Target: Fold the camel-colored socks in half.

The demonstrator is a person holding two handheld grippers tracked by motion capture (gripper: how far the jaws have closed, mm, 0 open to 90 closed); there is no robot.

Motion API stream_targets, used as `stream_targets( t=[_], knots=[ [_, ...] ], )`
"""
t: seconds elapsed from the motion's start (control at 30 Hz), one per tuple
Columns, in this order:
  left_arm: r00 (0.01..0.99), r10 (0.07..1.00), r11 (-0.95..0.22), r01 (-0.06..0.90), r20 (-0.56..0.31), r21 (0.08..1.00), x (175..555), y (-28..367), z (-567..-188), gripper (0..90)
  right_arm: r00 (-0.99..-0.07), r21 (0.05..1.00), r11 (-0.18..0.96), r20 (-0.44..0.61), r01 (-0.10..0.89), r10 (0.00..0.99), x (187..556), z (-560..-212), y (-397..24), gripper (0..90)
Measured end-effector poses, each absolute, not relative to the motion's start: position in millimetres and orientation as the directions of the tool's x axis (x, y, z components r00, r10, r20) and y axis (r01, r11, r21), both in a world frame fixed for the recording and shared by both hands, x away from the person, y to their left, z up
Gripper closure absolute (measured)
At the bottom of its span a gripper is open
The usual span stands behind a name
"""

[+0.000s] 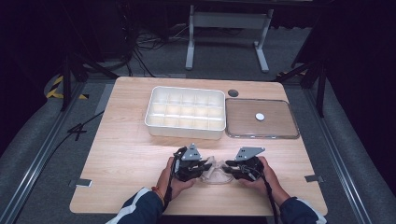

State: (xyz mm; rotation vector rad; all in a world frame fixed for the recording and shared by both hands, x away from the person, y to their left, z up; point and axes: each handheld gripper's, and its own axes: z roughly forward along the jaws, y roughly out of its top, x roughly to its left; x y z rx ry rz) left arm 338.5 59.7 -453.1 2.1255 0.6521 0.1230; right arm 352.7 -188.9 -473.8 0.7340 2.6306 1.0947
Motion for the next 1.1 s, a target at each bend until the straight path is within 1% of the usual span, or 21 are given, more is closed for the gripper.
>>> stream_targets(
  t=[0.07,0.13,0.2,0.27,0.33,0.57,0.63,0.67,0.77,0.83,0.9,0.93,0.97,1.1],
  knots=[
    [0.856,0.497,-0.476,0.406,-0.142,0.780,338.4,59.0,-453.0,81.9,-0.855,0.707,0.603,0.006,0.370,0.518,352.2,-473.6,-188.4,70.4],
    [0.855,0.502,-0.487,0.406,-0.133,0.774,338.2,55.9,-453.9,81.9,-0.851,0.712,0.599,-0.004,0.366,0.525,349.6,-474.1,-185.5,74.6],
    [0.855,0.505,-0.504,0.402,-0.117,0.765,338.1,53.2,-454.6,81.8,-0.852,0.710,0.607,-0.019,0.357,0.524,348.5,-473.7,-183.6,74.9],
    [0.851,0.511,-0.503,0.408,-0.118,0.762,337.4,51.2,-455.3,81.8,-0.851,0.710,0.606,-0.019,0.357,0.524,348.5,-473.8,-183.2,75.1],
    [0.857,0.507,-0.528,0.394,-0.093,0.752,337.2,50.0,-454.6,81.8,-0.851,0.711,0.602,-0.009,0.365,0.526,348.6,-473.9,-183.7,75.7],
    [0.843,0.528,-0.524,0.417,-0.101,0.743,336.6,50.4,-450.9,80.5,-0.844,0.709,0.583,0.030,0.396,0.536,347.9,-473.5,-184.5,72.8],
    [0.850,0.518,-0.533,0.407,-0.095,0.742,335.3,47.5,-450.3,79.9,-0.844,0.708,0.585,0.028,0.394,0.535,347.1,-473.3,-183.6,71.4],
    [0.847,0.522,-0.525,0.416,-0.105,0.743,334.0,45.6,-450.5,79.2,-0.845,0.707,0.587,0.028,0.394,0.534,346.3,-472.7,-183.1,71.5],
    [0.850,0.518,-0.533,0.405,-0.091,0.743,332.9,40.7,-450.7,77.6,-0.845,0.705,0.590,0.026,0.395,0.534,346.1,-472.7,-182.7,71.1],
    [0.851,0.517,-0.527,0.403,-0.094,0.748,331.9,38.0,-452.0,76.6,-0.844,0.705,0.589,0.023,0.394,0.536,346.6,-472.8,-183.0,69.1],
    [0.849,0.517,-0.516,0.410,-0.107,0.752,330.8,35.7,-453.9,76.7,-0.843,0.706,0.587,0.027,0.397,0.537,346.8,-473.2,-183.6,69.1],
    [0.855,0.509,-0.525,0.400,-0.100,0.751,330.8,35.5,-454.1,76.8,-0.844,0.707,0.587,0.026,0.395,0.536,347.0,-473.4,-183.8,70.8],
    [0.847,0.518,-0.500,0.415,-0.122,0.760,328.9,33.1,-456.1,76.8,-0.848,0.707,0.589,0.030,0.393,0.530,346.8,-473.3,-183.6,72.4],
    [0.850,0.514,-0.502,0.405,-0.113,0.764,327.1,28.3,-461.1,75.9,-0.850,0.708,0.588,0.031,0.390,0.526,346.8,-473.9,-182.1,73.7]
  ],
)
